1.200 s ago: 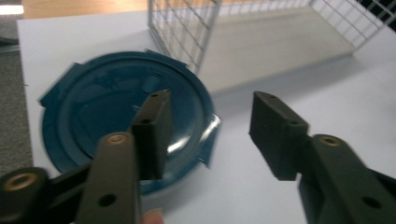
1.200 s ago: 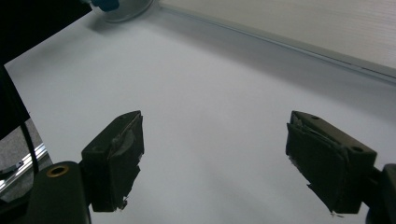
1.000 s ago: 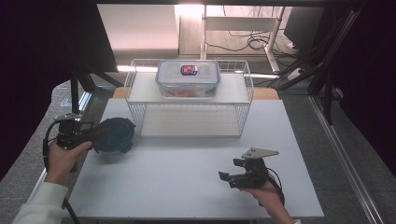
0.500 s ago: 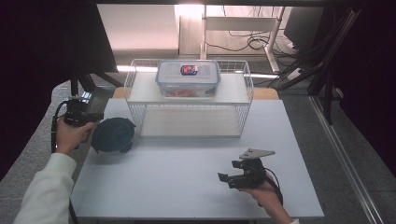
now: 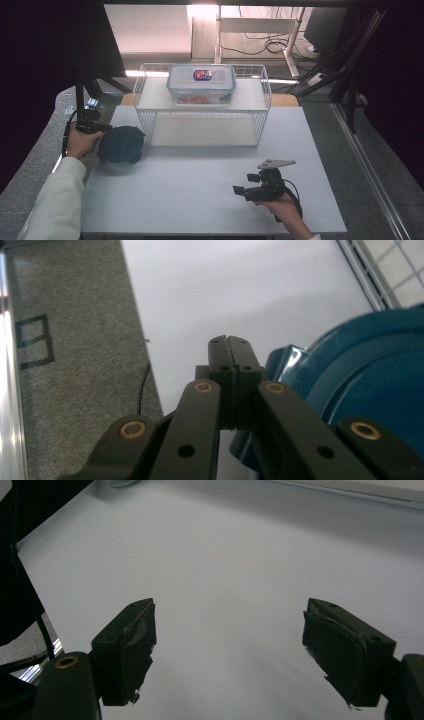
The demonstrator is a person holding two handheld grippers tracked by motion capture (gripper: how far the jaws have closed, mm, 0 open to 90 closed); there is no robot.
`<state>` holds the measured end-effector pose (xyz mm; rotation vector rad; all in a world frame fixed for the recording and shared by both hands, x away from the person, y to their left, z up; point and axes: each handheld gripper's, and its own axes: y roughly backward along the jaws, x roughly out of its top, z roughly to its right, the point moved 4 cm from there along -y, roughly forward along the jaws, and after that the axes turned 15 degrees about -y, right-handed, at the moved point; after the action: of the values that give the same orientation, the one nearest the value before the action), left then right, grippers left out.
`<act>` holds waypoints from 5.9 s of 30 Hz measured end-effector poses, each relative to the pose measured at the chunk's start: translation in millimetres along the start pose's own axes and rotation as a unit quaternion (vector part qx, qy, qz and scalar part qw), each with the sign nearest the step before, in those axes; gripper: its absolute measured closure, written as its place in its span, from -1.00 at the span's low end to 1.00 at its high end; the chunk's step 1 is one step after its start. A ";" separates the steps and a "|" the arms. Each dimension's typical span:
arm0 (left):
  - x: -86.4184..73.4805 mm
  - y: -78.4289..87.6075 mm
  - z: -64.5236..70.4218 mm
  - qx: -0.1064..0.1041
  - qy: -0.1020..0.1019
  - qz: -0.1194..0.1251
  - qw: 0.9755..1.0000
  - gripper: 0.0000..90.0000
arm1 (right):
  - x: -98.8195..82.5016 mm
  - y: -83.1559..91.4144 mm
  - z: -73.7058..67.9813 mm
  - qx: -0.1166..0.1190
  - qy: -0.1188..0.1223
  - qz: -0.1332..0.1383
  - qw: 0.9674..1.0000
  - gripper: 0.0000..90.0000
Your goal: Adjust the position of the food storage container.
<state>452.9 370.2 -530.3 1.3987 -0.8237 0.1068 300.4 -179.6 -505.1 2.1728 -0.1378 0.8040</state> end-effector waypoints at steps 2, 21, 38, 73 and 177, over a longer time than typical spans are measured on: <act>0.1 0.4 -0.6 -0.005 0.000 -0.001 1.000 1.00 | -0.6 -1.1 1.9 -0.004 -0.002 -0.004 1.000 -0.52; -8.5 6.8 6.4 -0.043 -0.048 -0.005 0.998 1.00 | -1.5 -3.5 0.8 -0.005 -0.001 -0.008 1.000 -0.52; -43.7 29.9 30.2 -0.094 -0.082 0.010 0.992 1.00 | -1.6 -3.9 -0.1 -0.002 -0.001 -0.008 1.000 -0.52; 0.9 7.5 48.2 -0.090 -0.123 0.006 0.988 1.00 | -2.2 -6.7 7.1 -0.010 -0.009 -0.010 1.000 -0.53; -50.6 41.8 271.8 -0.258 -0.048 0.034 0.964 1.00 | 1.6 6.0 -6.6 -0.009 -0.009 0.012 1.000 -0.53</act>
<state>273.0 156.2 -538.4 0.8883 -0.9014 -0.1192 296.3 -178.6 -497.1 2.1664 -0.1789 0.7930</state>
